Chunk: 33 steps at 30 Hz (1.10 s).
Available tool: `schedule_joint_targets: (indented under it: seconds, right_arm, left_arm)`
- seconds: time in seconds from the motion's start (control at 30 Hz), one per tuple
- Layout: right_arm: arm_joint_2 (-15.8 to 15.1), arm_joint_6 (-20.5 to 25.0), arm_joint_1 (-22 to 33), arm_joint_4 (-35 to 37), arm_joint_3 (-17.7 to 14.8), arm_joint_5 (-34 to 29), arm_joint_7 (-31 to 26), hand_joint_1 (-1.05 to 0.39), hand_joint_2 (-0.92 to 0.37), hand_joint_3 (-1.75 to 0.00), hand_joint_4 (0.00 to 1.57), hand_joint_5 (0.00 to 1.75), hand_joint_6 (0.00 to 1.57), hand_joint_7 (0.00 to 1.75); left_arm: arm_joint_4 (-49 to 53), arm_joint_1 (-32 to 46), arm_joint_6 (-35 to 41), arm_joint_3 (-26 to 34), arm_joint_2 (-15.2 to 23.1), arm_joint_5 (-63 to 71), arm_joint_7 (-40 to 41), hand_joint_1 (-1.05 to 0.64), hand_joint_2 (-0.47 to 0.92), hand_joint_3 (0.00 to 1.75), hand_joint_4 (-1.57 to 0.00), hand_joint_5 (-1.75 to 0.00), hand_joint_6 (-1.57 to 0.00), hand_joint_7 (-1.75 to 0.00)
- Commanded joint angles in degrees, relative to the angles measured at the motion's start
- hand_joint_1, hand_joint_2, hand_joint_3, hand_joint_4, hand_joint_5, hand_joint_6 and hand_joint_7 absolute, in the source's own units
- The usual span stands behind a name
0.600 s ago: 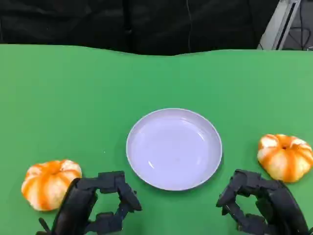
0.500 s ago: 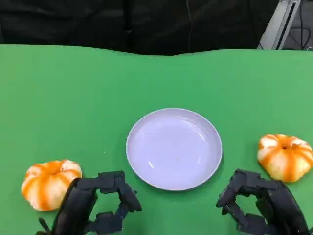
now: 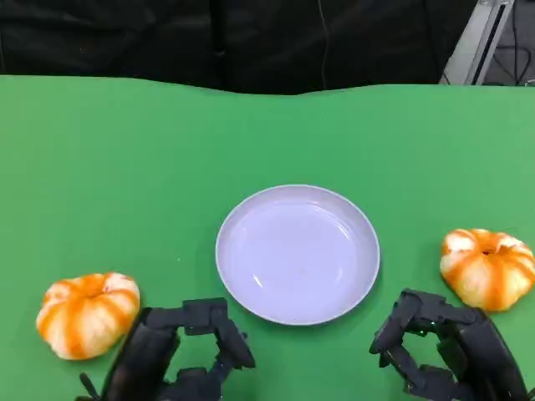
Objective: Grasp the bread from the table and place it into the plate.
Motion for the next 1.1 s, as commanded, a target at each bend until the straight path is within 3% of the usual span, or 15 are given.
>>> schedule_joint_targets:
  seconds: [0.03, 0.43, 0.57, 0.63, 0.67, 0.7, 0.77, 0.8, 0.9, 1.0, 1.1]
  right_arm:
    - [-1.02, -0.48, -0.39, 0.56, -0.65, 0.49, -0.03, -0.2, -0.68, -0.82, 0.74, 1.57, 0.79, 1.28]
    - [-1.19, -0.58, -0.55, 0.52, -0.68, 0.67, 0.0, -0.2, -0.69, -0.79, 0.75, 1.57, 0.78, 1.29]
    - [-1.16, -0.64, -0.61, 0.63, -0.64, 0.4, -0.12, -0.21, -0.69, -0.79, 0.75, 1.56, 0.78, 1.29]
    - [-1.07, -0.63, -0.69, 0.76, -0.67, 0.33, -0.26, -0.21, -0.7, -0.79, 0.76, 1.56, 0.78, 1.29]
    - [-1.04, -0.71, -0.75, 0.89, -0.69, 0.32, -0.3, -0.21, -0.7, -0.79, 0.76, 1.56, 0.78, 1.29]
    - [-0.98, -0.63, -0.76, 0.82, -0.69, 0.32, -0.36, -0.21, -0.7, -0.78, 0.76, 1.56, 0.78, 1.29]
    - [-0.9, -0.66, -0.83, 0.89, -0.65, 0.37, -0.36, -0.21, -0.7, -0.78, 0.76, 1.56, 0.78, 1.29]
    - [-0.87, -0.71, -0.88, 0.96, -0.64, 0.39, -0.36, -0.21, -0.7, -0.78, 0.76, 1.57, 0.78, 1.29]
    - [-0.93, -0.8, -0.94, 1.15, -0.67, 0.46, -0.29, -0.21, -0.69, -0.79, 0.76, 1.57, 0.79, 1.29]
    - [-1.19, -1.4, -1.1, 1.86, -0.79, 0.9, 0.13, -0.2, -0.69, -0.8, 0.76, 1.57, 0.78, 1.29]
    - [-1.27, -1.81, -1.08, 2.21, -0.81, 1.05, 0.27, -0.21, -0.69, -0.81, 0.77, 1.57, 0.79, 1.29]
  left_arm:
    - [0.97, -0.01, -1.14, -0.34, 0.28, 0.79, 0.36, -0.02, 0.58, 0.98, -0.94, -1.38, -1.01, -1.11]
    - [2.0, -0.69, -1.74, -0.18, -0.04, 0.52, 0.68, -0.01, 0.55, 1.06, -0.92, -1.41, -1.0, -1.12]
    - [2.22, -0.89, -1.84, 0.2, 0.2, 0.18, 0.69, 0.0, 0.57, 0.98, -0.91, -1.33, -0.99, -1.02]
    - [1.99, -0.89, -1.54, 0.63, 0.37, 0.32, 0.96, -0.03, 0.62, 0.81, -0.92, -1.12, -1.03, -0.79]
    - [1.92, -0.9, -1.43, 0.77, 0.41, 0.27, 0.94, -0.07, 0.7, 0.61, -0.96, -0.85, -1.09, -0.49]
    - [1.73, -0.92, -1.26, 0.9, 0.55, -0.12, 0.72, -0.08, 0.76, 0.48, -1.0, -0.71, -1.15, -0.32]
    - [1.18, -0.76, -0.91, 1.09, 0.69, -1.27, 0.34, -0.14, 0.85, 0.22, -1.02, -0.28, -1.09, -0.07]
    - [0.96, -0.68, -0.86, 1.15, 0.76, -1.83, 0.19, -0.15, 0.87, 0.15, -1.01, -0.17, -1.04, -0.04]
    - [0.22, -0.45, -0.65, 1.26, 0.92, -2.92, 0.0, -0.16, 0.91, 0.08, -0.97, -0.04, -0.96, 0.0]
    - [-1.31, -0.25, -0.55, 1.85, 1.32, -4.38, 0.01, -0.35, 0.92, 0.08, -0.76, -0.01, -0.7, 0.0]
    - [-3.66, 0.22, 0.71, 2.16, 2.14, -6.17, -0.81, -0.51, 0.92, 0.1, -0.65, 0.0, -0.54, 0.0]
